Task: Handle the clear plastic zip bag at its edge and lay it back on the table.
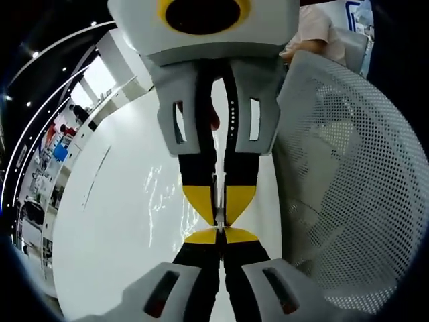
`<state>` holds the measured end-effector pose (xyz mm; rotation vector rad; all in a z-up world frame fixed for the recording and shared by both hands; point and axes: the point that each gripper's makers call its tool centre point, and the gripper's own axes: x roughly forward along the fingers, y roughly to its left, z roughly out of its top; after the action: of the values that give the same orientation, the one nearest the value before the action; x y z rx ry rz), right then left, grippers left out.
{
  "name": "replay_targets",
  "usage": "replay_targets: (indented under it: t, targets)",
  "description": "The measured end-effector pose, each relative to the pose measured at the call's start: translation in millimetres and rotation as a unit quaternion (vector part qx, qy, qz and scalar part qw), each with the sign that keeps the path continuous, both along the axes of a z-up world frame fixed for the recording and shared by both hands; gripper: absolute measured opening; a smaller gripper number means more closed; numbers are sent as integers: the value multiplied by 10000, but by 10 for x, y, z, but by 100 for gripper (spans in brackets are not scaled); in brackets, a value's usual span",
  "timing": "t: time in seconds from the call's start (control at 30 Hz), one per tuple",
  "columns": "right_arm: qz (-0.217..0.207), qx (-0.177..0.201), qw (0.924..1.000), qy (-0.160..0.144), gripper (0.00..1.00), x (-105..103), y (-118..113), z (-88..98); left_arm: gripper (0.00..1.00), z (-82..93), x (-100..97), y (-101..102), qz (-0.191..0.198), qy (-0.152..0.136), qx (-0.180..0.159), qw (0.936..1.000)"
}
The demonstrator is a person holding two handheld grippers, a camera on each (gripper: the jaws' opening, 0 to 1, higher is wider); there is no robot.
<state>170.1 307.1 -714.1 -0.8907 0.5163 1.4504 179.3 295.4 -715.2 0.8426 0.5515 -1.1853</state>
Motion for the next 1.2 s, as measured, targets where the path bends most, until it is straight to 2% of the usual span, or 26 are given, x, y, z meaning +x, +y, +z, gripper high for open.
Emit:
replay_targets:
  t: [0.27, 0.73, 1.2]
  targets:
    - [-204, 48, 9995, 219, 0, -11, -27, -54, 0, -52, -22, 11, 91, 98, 62, 9999]
    - [-357, -26, 9991, 211, 0, 56, -208, -116, 0, -105, 21, 114, 326, 254, 60, 9991]
    - [-416, -77, 9990, 161, 0, 74, -301, -140, 0, -126, 50, 156, 400, 263, 85, 9988]
